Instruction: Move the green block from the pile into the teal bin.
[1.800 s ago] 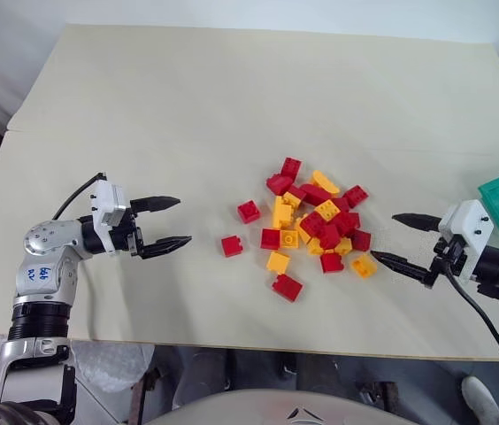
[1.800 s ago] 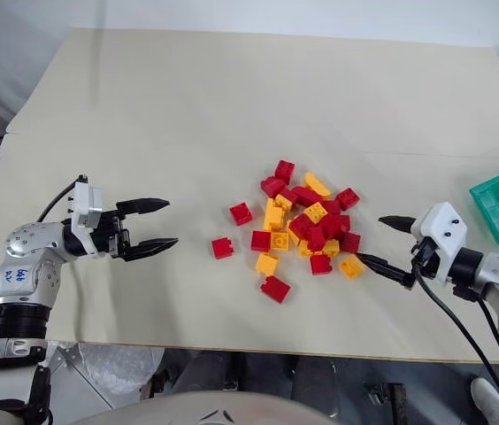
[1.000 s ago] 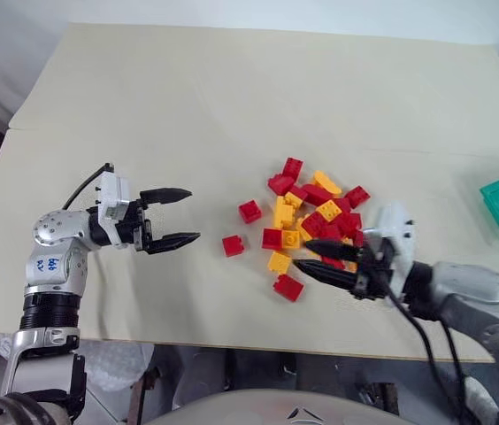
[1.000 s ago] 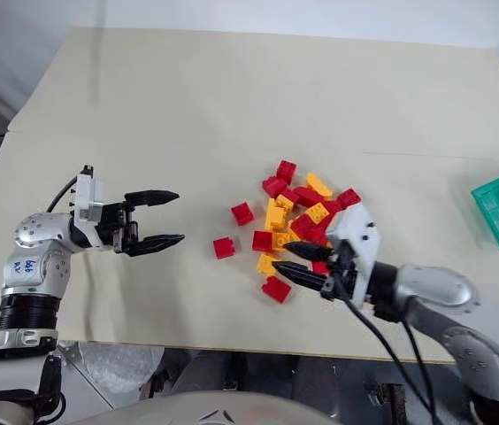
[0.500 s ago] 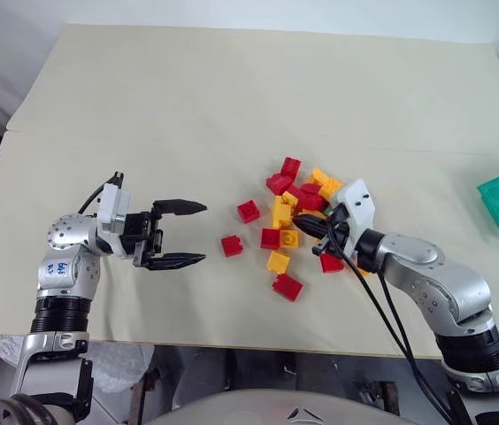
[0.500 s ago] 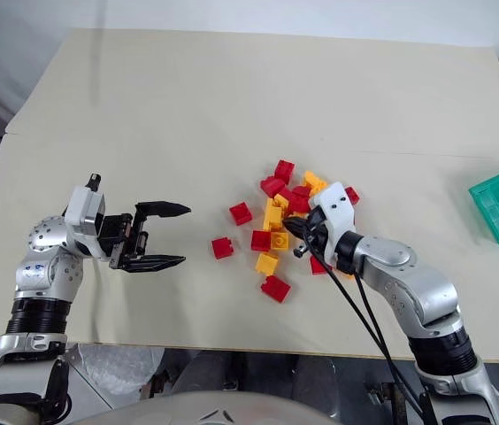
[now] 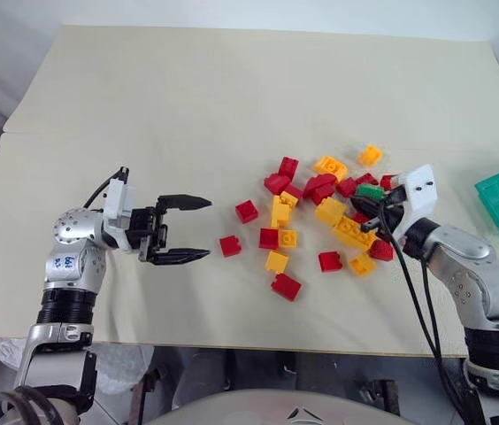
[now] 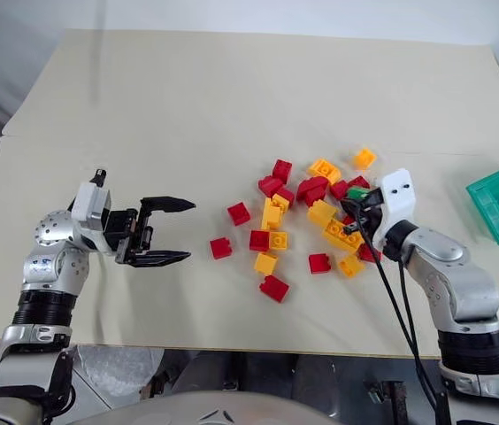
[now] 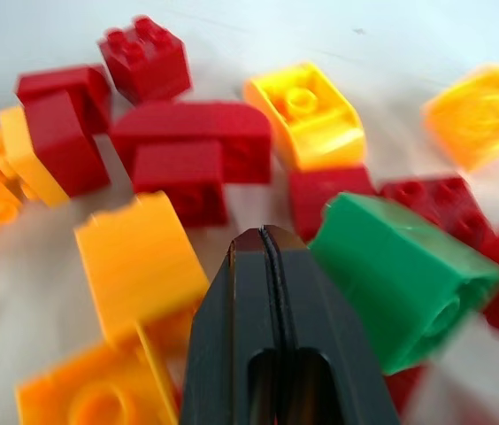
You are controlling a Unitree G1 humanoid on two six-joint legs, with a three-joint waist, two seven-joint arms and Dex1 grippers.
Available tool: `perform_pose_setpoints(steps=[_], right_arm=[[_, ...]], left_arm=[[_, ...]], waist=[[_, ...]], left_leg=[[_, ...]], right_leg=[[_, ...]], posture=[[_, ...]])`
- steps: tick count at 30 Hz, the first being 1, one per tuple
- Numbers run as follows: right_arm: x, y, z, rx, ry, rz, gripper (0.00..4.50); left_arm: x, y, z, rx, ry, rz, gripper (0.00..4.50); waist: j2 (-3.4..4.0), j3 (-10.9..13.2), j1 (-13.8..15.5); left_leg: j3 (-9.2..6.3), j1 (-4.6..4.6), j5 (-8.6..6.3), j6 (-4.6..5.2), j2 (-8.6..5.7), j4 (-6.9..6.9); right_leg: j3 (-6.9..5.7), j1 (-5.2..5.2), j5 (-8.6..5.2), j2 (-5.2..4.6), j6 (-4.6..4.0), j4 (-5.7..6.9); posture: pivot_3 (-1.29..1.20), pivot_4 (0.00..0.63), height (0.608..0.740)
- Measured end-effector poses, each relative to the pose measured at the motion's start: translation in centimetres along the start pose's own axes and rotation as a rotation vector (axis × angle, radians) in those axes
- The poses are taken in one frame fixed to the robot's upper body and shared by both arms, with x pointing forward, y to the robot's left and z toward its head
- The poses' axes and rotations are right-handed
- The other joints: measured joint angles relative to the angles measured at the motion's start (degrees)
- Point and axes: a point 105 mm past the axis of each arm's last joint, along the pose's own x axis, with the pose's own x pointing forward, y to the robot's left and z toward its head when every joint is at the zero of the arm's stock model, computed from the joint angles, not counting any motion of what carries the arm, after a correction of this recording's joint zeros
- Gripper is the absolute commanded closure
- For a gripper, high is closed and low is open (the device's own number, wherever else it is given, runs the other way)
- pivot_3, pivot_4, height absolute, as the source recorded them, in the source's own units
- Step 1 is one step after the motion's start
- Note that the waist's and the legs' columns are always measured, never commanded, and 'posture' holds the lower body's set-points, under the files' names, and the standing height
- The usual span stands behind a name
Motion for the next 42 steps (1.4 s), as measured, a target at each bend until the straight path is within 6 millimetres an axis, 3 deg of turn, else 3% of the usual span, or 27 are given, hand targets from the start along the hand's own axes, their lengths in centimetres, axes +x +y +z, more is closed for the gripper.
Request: perform_pose_setpoints(steps=[3, 7, 10, 16, 22, 24, 26, 29, 36, 39, 42], right_arm=[[-2.1, -1.4, 0.1, -0.028, 0.013, -0.017, 4.49], [-4.6, -1.1, 0.7, -0.054, 0.027, 0.053, 4.49], [-7.2, -0.9, 0.3, -0.062, 0.082, 0.122, 3.96], [-14.0, -3.8, 0.5, -0.080, 0.162, 0.087, 2.02], [-17.4, -4.2, -0.4, -0.092, 0.246, 0.074, 0.09], [-18.1, -4.4, -0.4, -0.107, 0.267, 0.064, 0.03], [-17.8, -4.4, 0.1, -0.129, 0.248, 0.061, 0.03], [-15.3, -3.7, 1.6, -0.195, 0.177, 0.081, 0.03], [-5.4, -1.1, 4.2, -0.205, 0.019, 0.155, 0.03], [-1.8, -2.2, 4.0, -0.228, 0.049, 0.107, 0.03], [0.2, -3.6, 2.9, -0.266, 0.130, 0.071, 0.03]], left_arm=[[-0.2, 0.1, -0.4, -0.018, -0.006, 0.016, 0.00], [0.0, 0.3, -0.5, -0.015, -0.013, 0.012, 0.00], [0.6, 0.7, -0.4, -0.016, -0.022, 0.000, 0.00], [0.6, 1.2, -0.8, -0.036, -0.018, 0.005, 0.00], [0.7, 1.3, -1.1, -0.037, -0.012, 0.002, 0.00], [0.7, 1.4, -1.1, -0.038, -0.011, 0.005, 0.00], [0.7, 1.5, -1.1, -0.040, -0.010, 0.004, 0.00], [0.9, 1.7, -1.0, -0.034, -0.012, 0.002, 0.00], [1.2, 1.6, -0.9, -0.023, -0.028, -0.005, 0.00], [1.5, 1.3, -0.8, -0.015, -0.036, -0.014, 0.00], [1.1, 1.1, -0.9, -0.016, -0.036, -0.001, 0.00]], waist=[[0.00, 0.00, 0.22], [0.00, 0.00, 0.19], [0.04, 0.00, 0.55], [-0.02, 0.00, 1.30], [-0.02, 0.00, 1.42], [-0.03, 0.00, 1.49], [-0.04, 0.01, 1.29], [-0.05, 0.02, 0.64], [-0.07, 0.04, -0.36], [-0.06, 0.04, -0.01], [-0.05, 0.03, 0.22]], left_leg=[[0.02, -0.03, -0.03, 0.05, -0.02, 0.00], [0.02, -0.03, -0.05, 0.09, 0.00, 0.00], [0.05, -0.04, -0.06, 0.12, -0.03, 0.00], [0.32, 0.01, -0.15, 0.27, -0.03, 0.02], [0.51, 0.25, -0.24, 0.35, -0.02, 0.02], [0.55, 0.29, -0.27, 0.38, -0.02, 0.02], [0.67, 0.38, -0.30, 0.44, -0.03, 0.02], [0.70, 0.53, -0.32, 0.41, -0.01, 0.02], [0.74, 0.55, -0.33, 0.33, 0.02, 0.11], [0.73, 0.42, -0.33, 0.34, -0.02, 0.15], [0.67, -0.20, -0.40, 0.44, -0.02, 0.53]], right_leg=[[-0.02, 0.00, 0.00, -0.01, 0.01, -0.02], [-0.01, 0.00, 0.02, 0.00, 0.03, -0.05], [-0.01, 0.01, 0.04, -0.02, 0.04, -0.06], [0.17, 0.01, 0.13, -0.01, 0.14, -0.15], [0.55, 0.02, 0.17, 0.00, 0.17, -0.10], [0.62, 0.03, 0.19, 0.00, 0.20, -0.11], [0.81, 0.04, 0.25, 0.00, 0.24, -0.11], [1.16, 0.10, 0.28, -0.01, 0.24, -0.11], [1.28, 0.08, 0.30, 0.07, 0.19, -0.09], [1.23, 0.03, 0.30, 0.06, 0.19, -0.12], [1.11, -0.40, 0.29, 0.06, 0.19, -0.07]], posture=[[0.00, 0.150, 0.740], [0.00, 0.150, 0.740], [0.00, 0.150, 0.740], [0.00, 0.150, 0.740], [0.00, 0.150, 0.740], [0.00, 0.150, 0.740], [0.00, 0.150, 0.740], [0.00, 0.150, 0.740], [0.00, 0.150, 0.740], [0.00, 0.150, 0.740], [0.00, 0.150, 0.740]])
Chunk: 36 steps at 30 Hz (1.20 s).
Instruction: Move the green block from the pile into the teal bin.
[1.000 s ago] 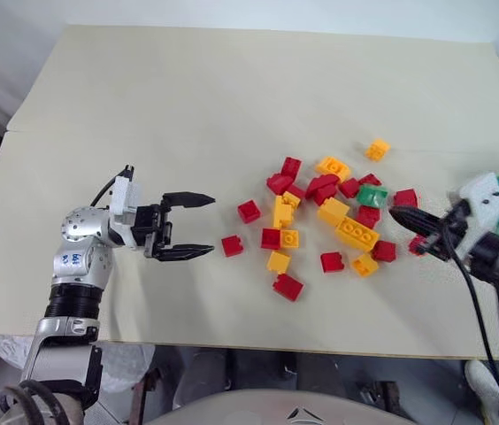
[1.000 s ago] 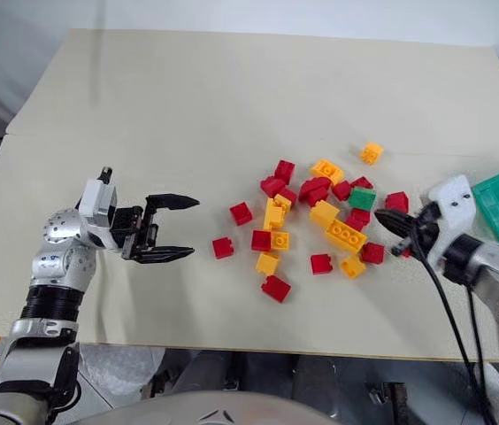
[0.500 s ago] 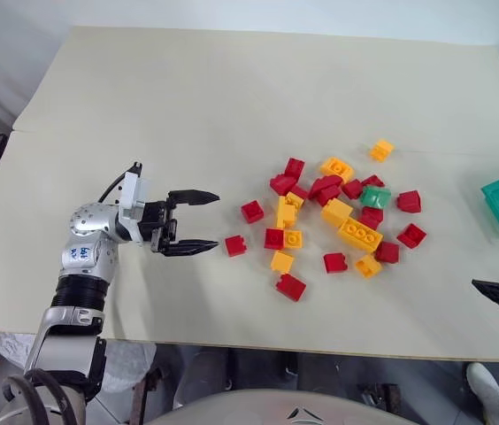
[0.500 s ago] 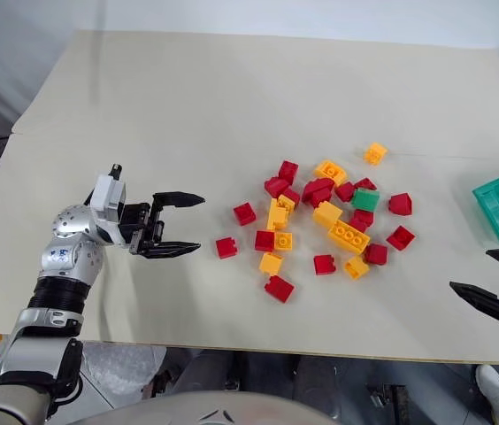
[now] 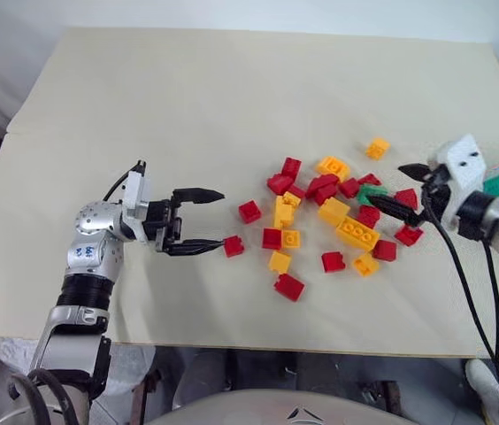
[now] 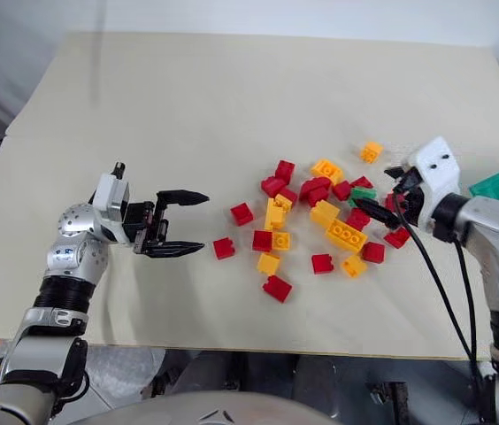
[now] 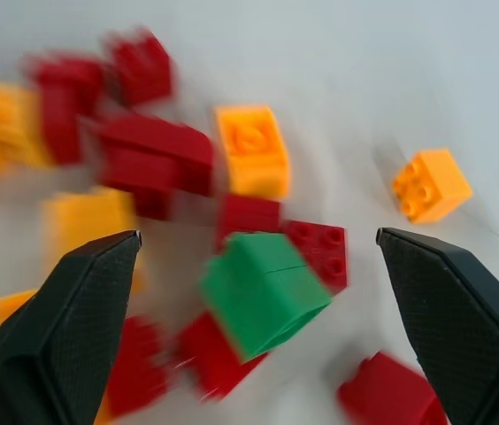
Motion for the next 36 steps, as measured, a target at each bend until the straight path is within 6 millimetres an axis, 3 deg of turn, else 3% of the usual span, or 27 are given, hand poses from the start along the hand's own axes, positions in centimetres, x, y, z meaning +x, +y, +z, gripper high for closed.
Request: perform_pose_setpoints(steps=[4, 8, 9, 15, 22, 28, 30, 33, 36], right_arm=[[1.6, -0.1, -1.2, -0.028, 0.094, 0.050, 0.03], [2.6, 0.4, -0.7, -0.111, 0.138, 0.151, 0.03], [2.8, 0.5, -0.5, -0.131, 0.143, 0.164, 0.21], [3.4, 0.9, -0.1, -0.150, 0.117, 0.190, 1.93], [1.7, 0.6, 0.8, -0.143, 0.077, 0.138, 4.43], [-0.3, 0.4, 3.3, -0.132, -0.032, 0.064, 4.47], [-1.0, 0.1, 3.3, -0.127, -0.037, 0.037, 4.47], [-1.7, -0.1, 2.5, -0.144, 0.014, 0.015, 3.88], [-1.7, -0.2, 1.7, -0.160, 0.066, 0.011, 2.90]], left_arm=[[0.0, -0.4, 0.0, 0.008, -0.003, -0.004, 0.00], [-0.1, -0.8, 0.1, 0.019, -0.004, -0.004, 0.00], [-0.1, -0.8, 0.1, 0.020, -0.005, -0.003, 0.00], [0.0, -0.8, 0.0, 0.017, -0.012, 0.000, 0.00], [0.7, -0.6, 0.2, 0.025, -0.030, -0.013, 0.00], [2.1, 0.7, 1.1, 0.054, -0.063, -0.039, 0.00], [2.5, 1.2, 1.1, 0.044, -0.073, -0.039, 0.00], [3.3, 1.7, 1.0, 0.038, -0.082, -0.048, 0.00], [3.5, 1.8, 0.8, 0.035, -0.088, -0.048, 0.00]], waist=[[0.00, 0.00, -0.31], [0.00, 0.00, -0.45], [0.00, 0.00, -0.40], [0.00, 0.00, -0.31], [0.00, 0.00, -0.15], [0.00, 0.00, -0.15], [-0.01, 0.00, -0.16], [-0.01, 0.00, -0.03], [-0.01, 0.00, -0.18]], left_leg=[[0.16, -0.38, -0.09, 0.16, -0.05, 0.30], [0.19, -0.33, -0.09, 0.16, 0.00, 0.35], [0.19, -0.33, -0.09, 0.16, 0.01, 0.36], [0.19, -0.32, -0.09, 0.16, 0.00, 0.41], [0.19, -0.32, -0.09, 0.15, 0.00, 0.43], [0.25, -0.27, -0.09, 0.16, -0.01, 0.46], [0.25, -0.28, -0.09, 0.16, 0.00, 0.45], [0.28, -0.28, -0.09, 0.16, -0.03, 0.47], [0.33, -0.27, -0.10, 0.17, -0.02, 0.47]], right_leg=[[-0.23, -0.32, 0.08, 0.00, 0.14, 0.09], [-0.21, -0.31, 0.09, 0.02, 0.16, 0.16], [-0.21, -0.31, 0.09, 0.02, 0.16, 0.19], [-0.17, -0.31, 0.09, 0.00, 0.16, 0.24], [-0.16, -0.32, 0.09, 0.00, 0.16, 0.27], [-0.10, -0.31, 0.09, 0.00, 0.16, 0.33], [-0.11, -0.32, 0.09, 0.01, 0.16, 0.33], [-0.09, -0.31, 0.09, 0.00, 0.16, 0.36], [-0.04, -0.32, 0.10, 0.00, 0.17, 0.36]], posture=[[0.00, 0.150, 0.740], [0.00, 0.150, 0.740], [0.00, 0.150, 0.740], [0.00, 0.150, 0.740], [0.00, 0.150, 0.740], [0.00, 0.150, 0.740], [0.00, 0.150, 0.740], [0.00, 0.150, 0.740], [0.00, 0.150, 0.740]])
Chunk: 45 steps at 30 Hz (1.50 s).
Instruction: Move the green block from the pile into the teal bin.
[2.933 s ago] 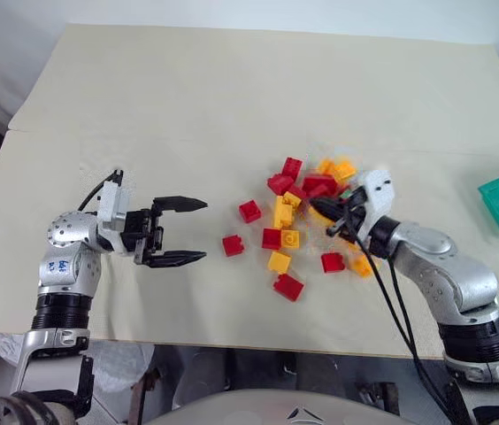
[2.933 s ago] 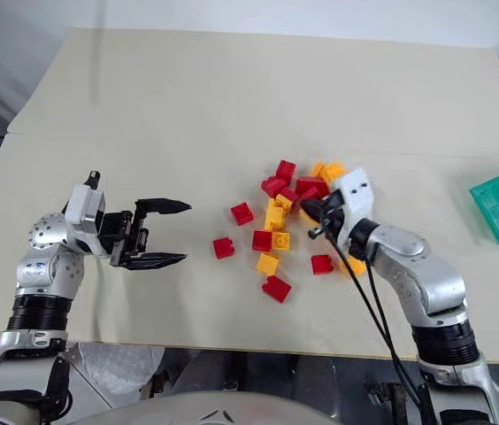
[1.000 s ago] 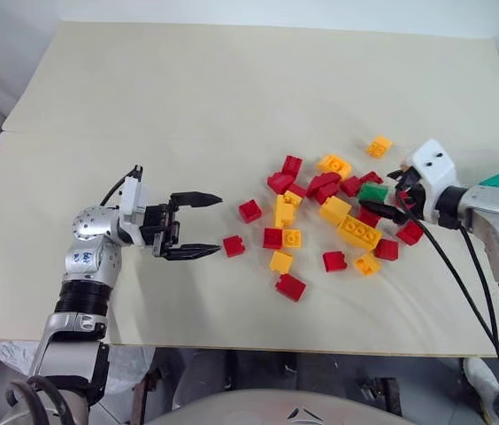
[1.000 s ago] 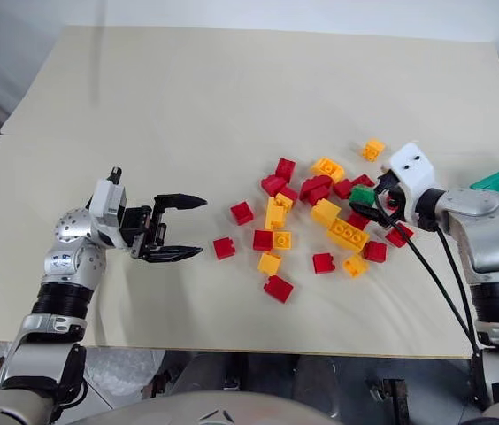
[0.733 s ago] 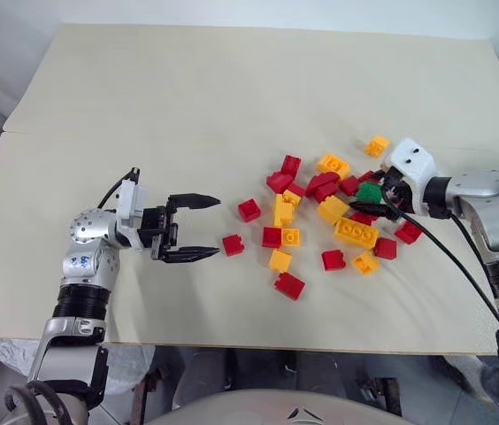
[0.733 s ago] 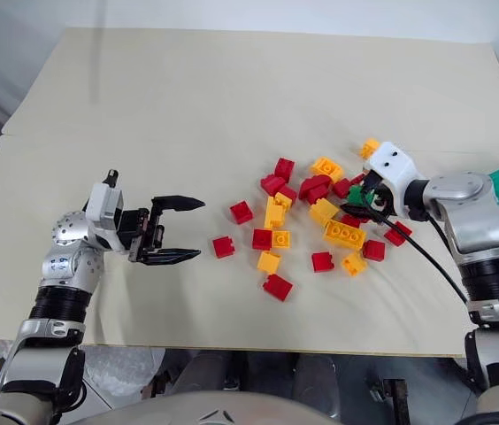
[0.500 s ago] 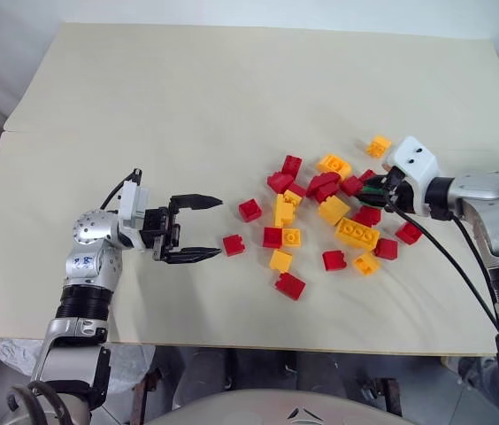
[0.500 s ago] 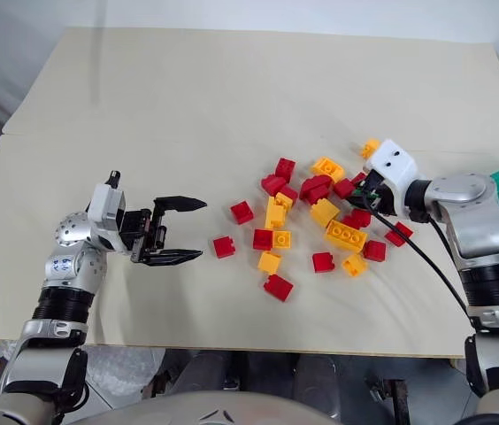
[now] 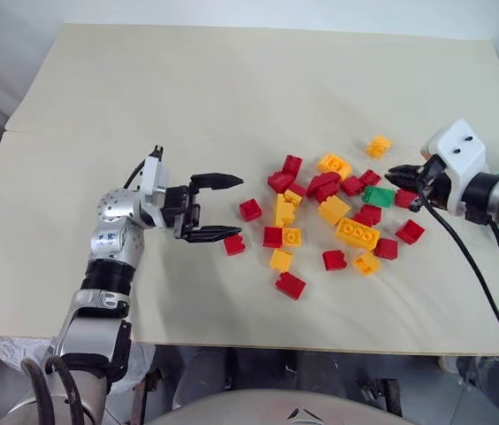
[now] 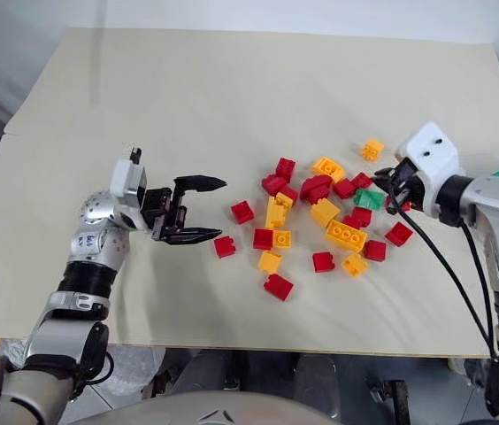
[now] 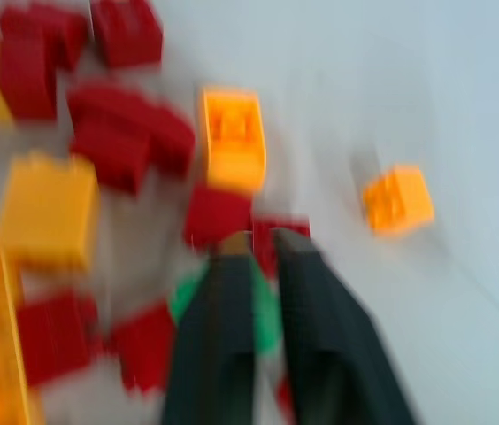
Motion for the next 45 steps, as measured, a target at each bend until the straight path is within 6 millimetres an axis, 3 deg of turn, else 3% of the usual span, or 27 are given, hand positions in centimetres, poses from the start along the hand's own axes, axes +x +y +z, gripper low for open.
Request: perform_pose_setpoints(steps=[8, 14, 20, 23, 28, 30, 33, 40, 43, 45], right_arm=[[0.8, -0.2, -0.3, -0.059, 0.090, 0.082, 0.33], [2.7, -0.2, -1.8, -0.075, 0.222, 0.158, 0.33], [4.3, -0.9, -1.2, -0.153, 0.258, 0.173, 0.33], [4.5, -0.9, -1.1, -0.151, 0.259, 0.184, 0.89], [4.3, -0.1, -1.4, -0.145, 0.265, 0.207, 2.59], [3.9, 0.1, -1.8, -0.135, 0.274, 0.202, 3.02], [3.0, 0.1, -1.6, -0.103, 0.248, 0.173, 3.01], [0.4, -0.7, 1.1, -0.063, 0.112, 0.075, 3.01], [-2.2, -3.5, 0.4, -0.035, 0.141, -0.084, 3.01], [-5.0, -6.4, -0.5, -0.039, 0.202, -0.244, 3.01]], left_arm=[[0.2, 0.1, -0.2, -0.003, 0.001, -0.003, 0.00], [0.0, -0.2, -0.6, -0.006, 0.000, 0.004, 0.00], [0.3, -0.6, -0.7, 0.004, -0.009, -0.005, 0.00], [0.2, -0.6, -0.6, 0.006, -0.008, -0.004, 0.00], [0.3, -0.7, -0.7, 0.006, -0.009, -0.005, 0.00], [0.3, -0.7, -0.7, 0.005, -0.010, -0.006, 0.00], [0.6, -0.6, -0.7, 0.003, -0.012, -0.014, 0.00], [2.6, 0.1, -0.4, 0.028, 0.001, -0.064, 0.00], [4.2, 0.5, -1.0, 0.035, 0.038, -0.100, 0.00], [5.7, 0.8, -1.3, 0.055, 0.059, -0.111, 0.00]], waist=[[0.00, 0.00, -0.17], [0.00, 0.00, -0.16], [0.00, 0.00, -0.12], [0.00, 0.00, -0.13], [0.00, 0.00, -0.10], [0.00, 0.00, -0.01], [0.00, 0.00, 0.04], [0.00, 0.00, 0.22], [0.00, 0.00, 0.93], [0.00, 0.00, 1.33]], left_leg=[[0.05, 0.07, 0.00, 0.00, 0.02, 0.01], [0.07, 0.06, 0.00, 0.00, 0.00, 0.00], [0.05, 0.06, -0.01, 0.01, 0.03, 0.02], [0.07, 0.06, -0.01, 0.01, 0.01, 0.03], [0.06, 0.05, -0.01, 0.01, 0.01, 0.03], [0.06, 0.03, -0.01, 0.01, 0.01, 0.04], [0.05, 0.01, -0.01, 0.01, 0.01, 0.04], [0.04, 0.01, -0.01, 0.01, 0.00, 0.05], [0.06, -0.08, -0.03, 0.07, -0.11, 0.11], [0.09, -0.10, -0.06, 0.14, -0.14, 0.11]], right_leg=[[0.08, -0.01, 0.00, 0.01, 0.00, 0.05], [0.09, -0.02, 0.00, -0.01, -0.01, 0.05], [0.07, -0.02, 0.01, 0.00, 0.00, 0.05], [0.09, -0.02, 0.01, -0.01, 0.01, 0.05], [0.08, -0.02, 0.01, -0.01, 0.00, 0.05], [0.08, -0.03, 0.01, -0.02, 0.01, 0.05], [0.07, -0.03, 0.01, -0.02, 0.00, 0.05], [0.06, -0.03, 0.01, -0.02, 0.00, 0.06], [0.05, -0.05, 0.05, -0.09, 0.08, 0.03], [0.07, -0.05, 0.07, -0.12, 0.11, -0.02]], posture=[[0.00, 0.150, 0.740], [0.00, 0.150, 0.740], [0.00, 0.150, 0.740], [0.00, 0.150, 0.740], [0.00, 0.150, 0.740], [0.00, 0.150, 0.740], [0.00, 0.150, 0.740], [0.00, 0.150, 0.740], [0.00, 0.150, 0.740], [0.00, 0.150, 0.740]])
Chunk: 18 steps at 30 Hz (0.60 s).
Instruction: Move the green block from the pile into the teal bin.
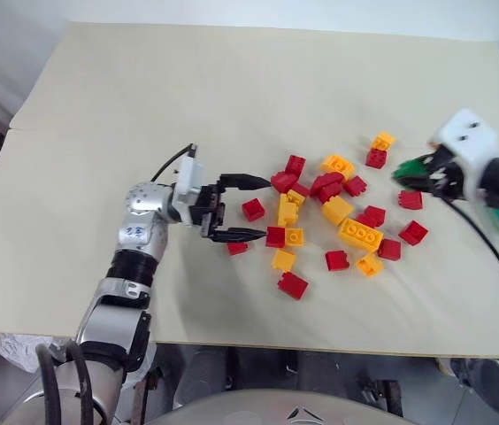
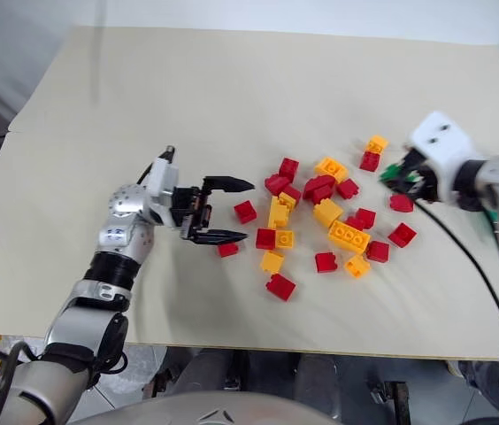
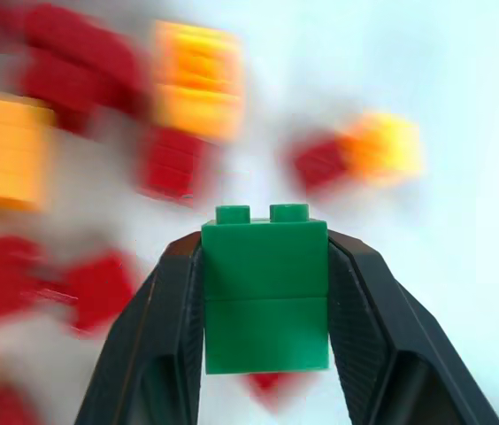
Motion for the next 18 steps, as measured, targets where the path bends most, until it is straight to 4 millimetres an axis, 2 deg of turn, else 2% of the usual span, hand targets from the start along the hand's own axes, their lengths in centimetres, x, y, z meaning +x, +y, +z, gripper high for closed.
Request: perform_pose_setpoints(steps=[2, 4, 8, 15, 16, 18], right_arm=[[-1.2, -2.0, -1.1, 0.000, 0.043, -0.098, 3.01], [-1.7, -3.1, -2.7, 0.001, 0.096, -0.146, 3.01], [-1.9, -5.1, -6.0, 0.031, 0.180, -0.239, 3.01], [-2.1, -8.0, -9.2, 0.029, 0.294, -0.407, 3.01], [-2.1, -8.4, -9.7, 0.020, 0.318, -0.430, 2.30], [-1.9, -8.4, -10.0, 0.009, 0.334, -0.434, 1.66]], left_arm=[[0.9, 0.4, -0.2, 0.007, 0.021, 0.003, 0.00], [2.0, 1.0, -0.5, 0.009, 0.047, 0.021, 0.00], [4.5, 2.4, -0.7, 0.023, 0.081, 0.060, 0.00], [7.3, 4.0, 0.0, 0.062, 0.090, 0.112, 0.00], [7.5, 4.2, 0.2, 0.072, 0.089, 0.116, 0.00], [7.8, 4.3, 0.3, 0.073, 0.090, 0.124, 0.00]], waist=[[0.00, 0.00, -0.13], [0.00, 0.00, -0.19], [0.00, 0.00, -0.30], [0.00, 0.00, -1.29], [0.01, 0.00, -1.31], [0.01, 0.00, -1.33]], left_leg=[[0.03, 0.01, -0.01, 0.01, 0.01, -0.02], [0.16, 0.01, -0.01, 0.02, 0.02, -0.03], [0.35, 0.00, 0.01, 0.06, 0.02, -0.03], [0.28, 0.02, 0.03, 0.07, 0.04, -0.06], [0.27, 0.02, 0.03, 0.07, 0.04, -0.06], [0.24, 0.03, 0.03, 0.07, 0.06, -0.08]], right_leg=[[0.02, 0.00, 0.00, 0.01, 0.00, -0.03], [0.01, 0.00, 0.01, 0.02, 0.03, -0.04], [0.04, 0.01, 0.05, 0.01, 0.09, -0.04], [0.07, 0.00, 0.06, -0.01, 0.11, -0.07], [0.08, 0.00, 0.06, -0.01, 0.11, -0.07], [0.07, 0.00, 0.06, 0.00, 0.11, -0.08]], posture=[[0.00, 0.150, 0.740], [0.00, 0.150, 0.740], [0.00, 0.150, 0.740], [0.00, 0.150, 0.740], [0.00, 0.150, 0.740], [0.00, 0.150, 0.740]])
